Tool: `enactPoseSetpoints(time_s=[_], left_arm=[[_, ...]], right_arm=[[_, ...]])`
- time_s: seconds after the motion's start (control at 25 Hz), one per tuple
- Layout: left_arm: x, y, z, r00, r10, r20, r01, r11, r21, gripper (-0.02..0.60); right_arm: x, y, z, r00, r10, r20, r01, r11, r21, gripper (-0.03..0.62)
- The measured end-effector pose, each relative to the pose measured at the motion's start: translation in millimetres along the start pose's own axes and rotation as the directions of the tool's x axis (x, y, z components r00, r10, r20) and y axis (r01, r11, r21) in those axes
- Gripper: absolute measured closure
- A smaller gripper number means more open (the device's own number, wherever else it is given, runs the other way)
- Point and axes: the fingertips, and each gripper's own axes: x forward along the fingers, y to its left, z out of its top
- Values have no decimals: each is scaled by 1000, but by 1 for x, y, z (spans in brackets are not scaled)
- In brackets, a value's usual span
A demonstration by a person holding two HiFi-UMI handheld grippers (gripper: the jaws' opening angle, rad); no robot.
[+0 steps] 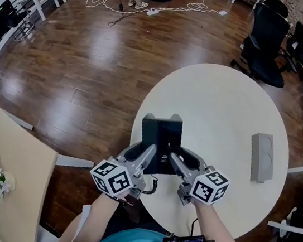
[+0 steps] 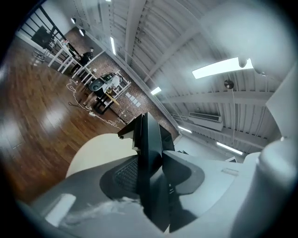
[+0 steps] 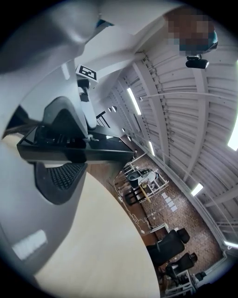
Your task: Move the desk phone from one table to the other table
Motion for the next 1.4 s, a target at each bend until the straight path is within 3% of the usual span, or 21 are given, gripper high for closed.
enactPoseSetpoints(time_s=[0.32,0.52,0.64,0.84,1.12,1.4], left_arm=[[-91,63,97,981,114,160,-114,993,-7,426],[-169,105,159,943,203,264,-204,979,-24,426],[-232,132,195,895,272,355,-273,961,-49,426],[-331,155,235,837,352,419,-356,932,-72,426],[-473,195,257,688,486,539,-480,862,-164,426],[-557,212,247,550,609,571,-574,773,-271,426]], right_arm=[[108,97,17,986,149,-71,-155,985,-79,444],[183,175,17,957,257,-133,-273,955,-116,444],[230,235,11,921,341,-189,-369,918,-142,444],[279,329,-12,871,422,-250,-464,875,-140,444],[343,452,-69,748,547,-376,-626,769,-129,444],[371,516,-121,621,607,-496,-725,685,-68,442]])
